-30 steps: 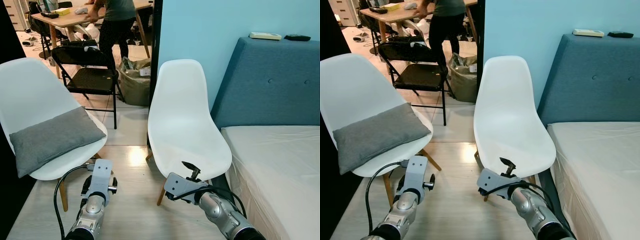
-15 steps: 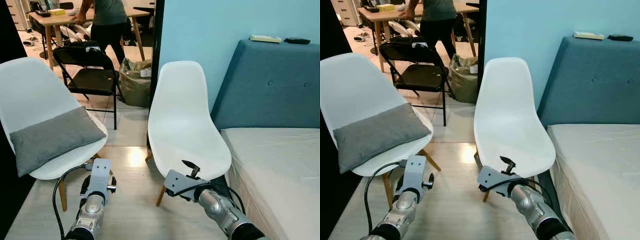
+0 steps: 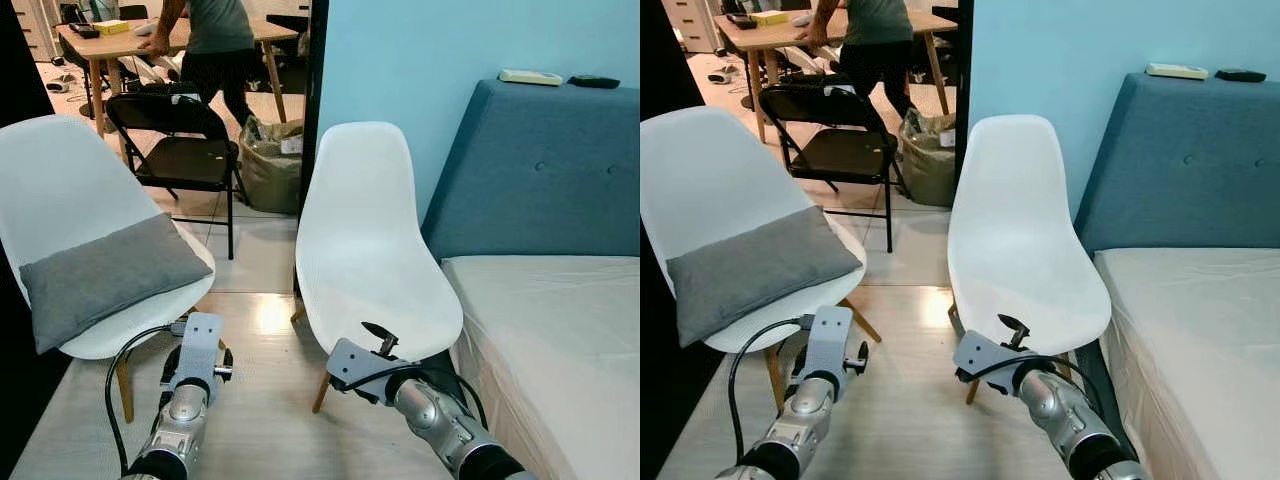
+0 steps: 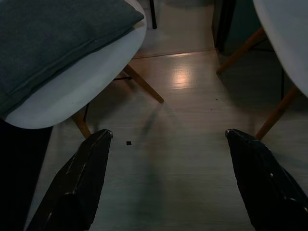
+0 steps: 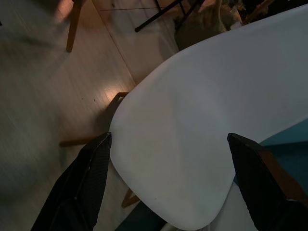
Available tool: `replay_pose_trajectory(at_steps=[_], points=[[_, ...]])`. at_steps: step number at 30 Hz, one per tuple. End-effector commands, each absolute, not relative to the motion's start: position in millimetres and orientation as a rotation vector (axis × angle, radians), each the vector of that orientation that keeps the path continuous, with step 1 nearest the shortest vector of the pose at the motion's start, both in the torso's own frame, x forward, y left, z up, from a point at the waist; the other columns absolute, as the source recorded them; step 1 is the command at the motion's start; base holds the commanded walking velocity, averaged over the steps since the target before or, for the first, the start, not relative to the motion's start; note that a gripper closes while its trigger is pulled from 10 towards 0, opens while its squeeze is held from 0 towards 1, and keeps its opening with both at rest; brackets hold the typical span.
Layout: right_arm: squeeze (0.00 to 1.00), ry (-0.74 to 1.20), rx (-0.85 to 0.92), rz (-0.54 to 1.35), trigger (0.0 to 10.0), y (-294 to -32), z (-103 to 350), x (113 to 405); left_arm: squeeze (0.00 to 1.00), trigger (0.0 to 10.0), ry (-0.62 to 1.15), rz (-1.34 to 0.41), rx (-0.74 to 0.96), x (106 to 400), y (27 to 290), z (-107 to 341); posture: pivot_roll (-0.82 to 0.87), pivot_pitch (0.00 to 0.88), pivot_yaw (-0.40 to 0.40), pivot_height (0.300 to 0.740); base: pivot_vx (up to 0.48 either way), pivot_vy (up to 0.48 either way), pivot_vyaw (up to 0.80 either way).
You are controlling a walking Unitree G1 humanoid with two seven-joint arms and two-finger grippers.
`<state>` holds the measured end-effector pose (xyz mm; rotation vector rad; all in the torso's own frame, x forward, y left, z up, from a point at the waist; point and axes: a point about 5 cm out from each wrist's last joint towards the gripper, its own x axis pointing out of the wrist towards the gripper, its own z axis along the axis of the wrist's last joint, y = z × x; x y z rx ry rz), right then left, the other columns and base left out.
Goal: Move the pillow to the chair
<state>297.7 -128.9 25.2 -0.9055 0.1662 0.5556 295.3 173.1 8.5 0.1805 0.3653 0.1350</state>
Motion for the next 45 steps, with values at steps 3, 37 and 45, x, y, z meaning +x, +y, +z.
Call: replay_pose_trajectory(at_steps=[3,37,45], points=[[0.00,0.169,-0.889,0.556,10.0,-128.4,25.3,298.9,0.00,10.0,0.353,0.129,0.180,299.5,173.3,12.8,-0.01,0.049,-0.051,0.740,0.000,0.000,0.00],[0.00,0.161,-0.936,0.567,10.0,-124.4,26.4,302.2,0.00,10.0,0.356,0.125,0.174,297.5,171.9,11.0,0.00,0.059,-0.055,0.740,0.000,0.000,0.00],[0.00,0.161,-0.936,0.564,10.0,-124.5,26.0,301.3,0.00,10.0,0.360,0.118,0.177,297.2,170.5,10.4,-0.01,0.065,-0.051,0.740,0.000,0.000,0.00]])
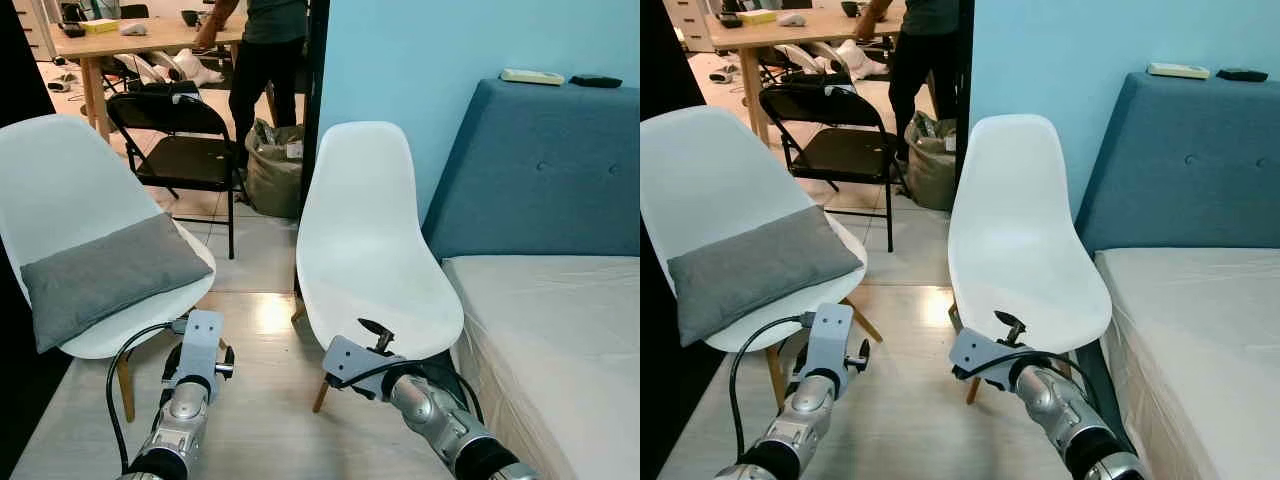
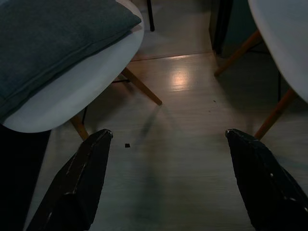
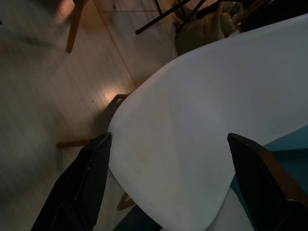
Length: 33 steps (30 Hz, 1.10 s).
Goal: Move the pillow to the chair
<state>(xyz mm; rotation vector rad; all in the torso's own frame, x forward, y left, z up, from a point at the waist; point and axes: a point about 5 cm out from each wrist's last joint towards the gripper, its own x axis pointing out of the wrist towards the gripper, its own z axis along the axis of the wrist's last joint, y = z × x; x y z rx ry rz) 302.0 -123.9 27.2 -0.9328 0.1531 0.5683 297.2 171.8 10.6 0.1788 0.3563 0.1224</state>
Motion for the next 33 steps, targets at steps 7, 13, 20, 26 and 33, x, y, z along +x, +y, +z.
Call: replay_pose_trajectory(at_steps=[7,13,20,26,33], points=[[0.00,0.157,-0.937,0.559,10.0,-124.6,25.7,300.3,0.00,10.0,0.359,0.118,0.175,297.9,169.2,10.7,-0.01,0.065,-0.066,0.740,0.000,0.000,0.00],[0.00,0.165,-0.905,0.561,10.0,-124.4,25.2,300.2,0.00,10.0,0.359,0.126,0.165,297.9,166.6,10.4,-0.02,0.066,-0.092,0.740,0.000,0.000,0.00],[0.00,0.169,-0.906,0.565,10.0,-123.5,25.7,301.7,0.00,10.0,0.362,0.144,0.149,297.0,166.4,9.6,-0.02,0.061,-0.110,0.740,0.000,0.000,0.00],[0.00,0.170,-0.910,0.572,10.0,-122.5,26.0,302.6,0.00,10.0,0.362,0.152,0.145,297.3,166.8,9.7,-0.03,0.067,-0.124,0.740,0.000,0.000,0.00],[0.00,0.167,-0.930,0.573,10.0,-121.9,25.7,302.1,0.00,10.0,0.362,0.157,0.143,297.2,167.5,9.8,-0.03,0.070,-0.116,0.740,0.000,0.000,0.00]])
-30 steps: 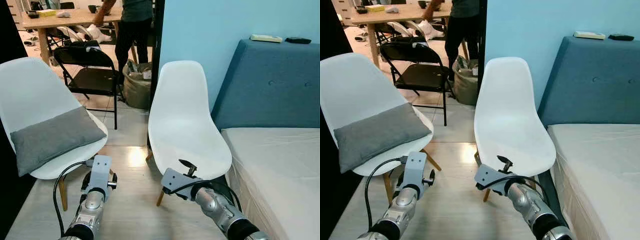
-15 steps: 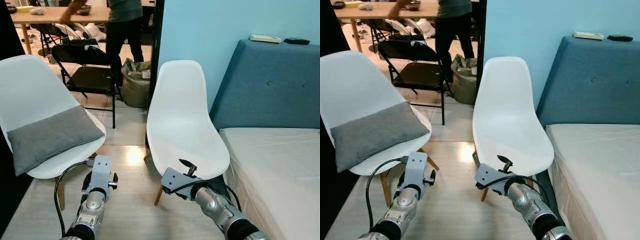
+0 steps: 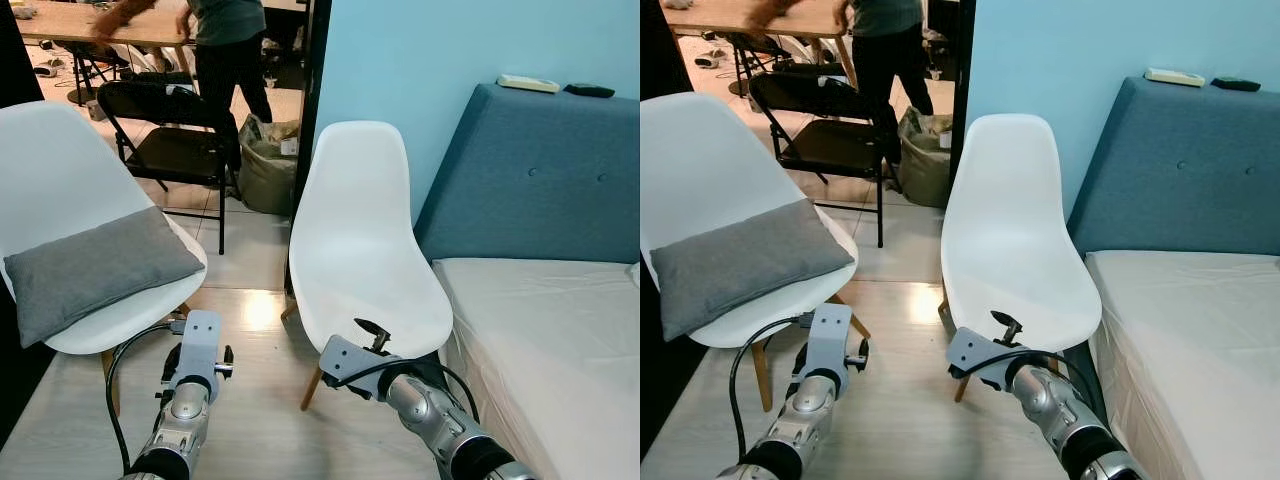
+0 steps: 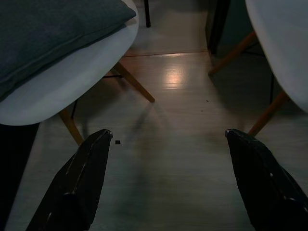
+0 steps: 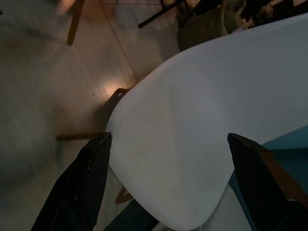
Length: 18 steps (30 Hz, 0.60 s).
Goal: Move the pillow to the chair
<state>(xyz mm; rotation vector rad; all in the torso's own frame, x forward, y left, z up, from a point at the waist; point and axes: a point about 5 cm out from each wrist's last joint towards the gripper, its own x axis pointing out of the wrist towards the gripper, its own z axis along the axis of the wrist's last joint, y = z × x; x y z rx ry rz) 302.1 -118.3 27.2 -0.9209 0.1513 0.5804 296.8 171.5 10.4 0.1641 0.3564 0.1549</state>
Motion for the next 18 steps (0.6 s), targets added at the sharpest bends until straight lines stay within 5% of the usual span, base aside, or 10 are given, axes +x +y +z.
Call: replay_pose_trajectory(at_steps=[1,18], points=[[0.00,0.166,-0.931,0.572,10.0,-121.7,25.7,302.0,0.00,10.0,0.362,0.157,0.143,297.4,167.9,9.9,-0.03,0.071,-0.113,0.740,0.000,0.000,0.00],[0.00,0.166,-0.913,0.561,10.0,-122.2,25.8,301.6,0.00,10.0,0.351,0.138,0.158,301.4,166.4,13.8,-0.01,0.073,-0.082,0.740,0.000,0.000,0.00]])
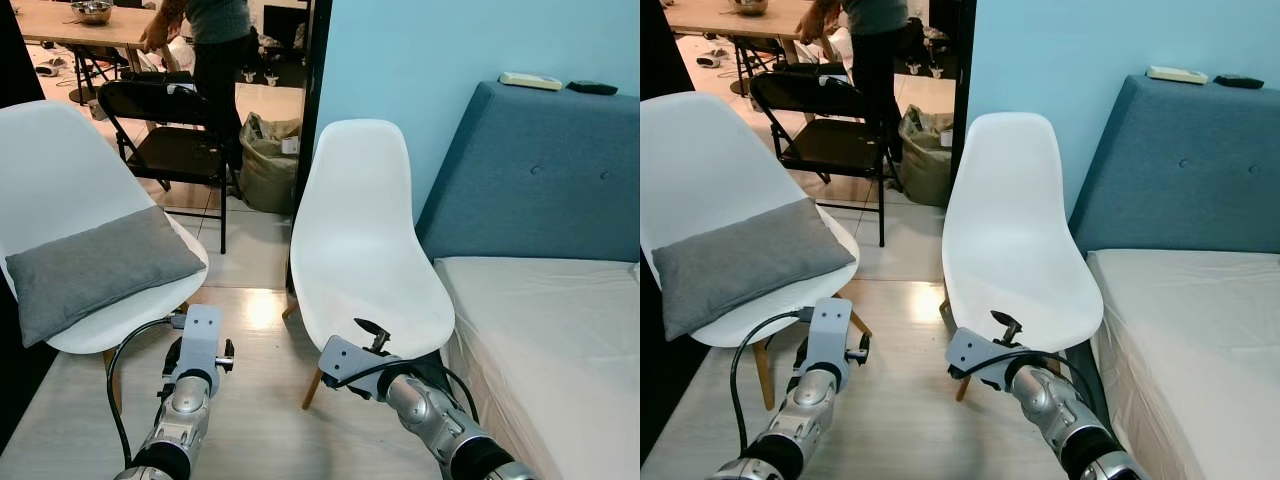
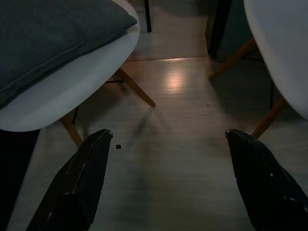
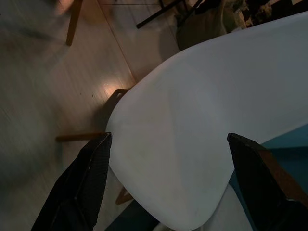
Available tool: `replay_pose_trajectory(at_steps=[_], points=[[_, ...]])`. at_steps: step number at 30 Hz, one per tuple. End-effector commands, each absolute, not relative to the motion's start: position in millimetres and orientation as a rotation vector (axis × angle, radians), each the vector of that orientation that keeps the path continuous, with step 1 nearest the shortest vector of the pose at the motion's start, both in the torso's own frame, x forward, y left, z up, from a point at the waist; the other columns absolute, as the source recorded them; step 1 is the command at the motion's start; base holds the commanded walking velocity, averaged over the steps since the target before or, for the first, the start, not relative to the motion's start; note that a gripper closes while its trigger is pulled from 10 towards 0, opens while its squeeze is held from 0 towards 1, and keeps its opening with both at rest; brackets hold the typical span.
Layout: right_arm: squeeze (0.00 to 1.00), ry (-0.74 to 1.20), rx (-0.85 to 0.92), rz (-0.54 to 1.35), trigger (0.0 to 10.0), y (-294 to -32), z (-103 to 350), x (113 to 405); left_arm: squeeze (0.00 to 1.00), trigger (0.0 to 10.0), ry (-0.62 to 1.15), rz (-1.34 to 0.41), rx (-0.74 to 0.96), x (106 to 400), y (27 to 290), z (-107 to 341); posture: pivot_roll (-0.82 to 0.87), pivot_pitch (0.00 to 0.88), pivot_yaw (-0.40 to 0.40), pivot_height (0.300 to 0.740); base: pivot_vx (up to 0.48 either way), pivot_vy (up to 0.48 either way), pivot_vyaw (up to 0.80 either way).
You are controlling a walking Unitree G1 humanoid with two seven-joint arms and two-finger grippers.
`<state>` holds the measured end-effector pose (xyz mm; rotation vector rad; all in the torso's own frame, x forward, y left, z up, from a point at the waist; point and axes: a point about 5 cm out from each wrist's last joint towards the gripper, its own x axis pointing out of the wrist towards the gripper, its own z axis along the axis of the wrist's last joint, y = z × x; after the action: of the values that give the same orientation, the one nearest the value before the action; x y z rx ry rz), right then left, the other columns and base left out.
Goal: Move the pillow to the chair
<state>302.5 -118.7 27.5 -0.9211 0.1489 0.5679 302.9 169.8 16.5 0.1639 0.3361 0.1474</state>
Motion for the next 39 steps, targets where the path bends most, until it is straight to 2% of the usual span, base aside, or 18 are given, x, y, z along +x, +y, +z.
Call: replay_pose_trajectory(at_steps=[1,39], points=[[0.00,0.166,-0.912,0.562,10.0,-122.2,25.9,301.8,0.00,10.0,0.350,0.138,0.159,301.4,166.7,13.9,-0.01,0.074,-0.082,0.740,0.000,0.000,0.00],[0.00,0.163,-0.924,0.571,10.0,-121.7,25.0,300.1,0.00,10.0,0.372,0.106,0.175,297.5,167.3,9.2,-0.01,0.073,-0.051,0.740,0.000,0.000,0.00]])
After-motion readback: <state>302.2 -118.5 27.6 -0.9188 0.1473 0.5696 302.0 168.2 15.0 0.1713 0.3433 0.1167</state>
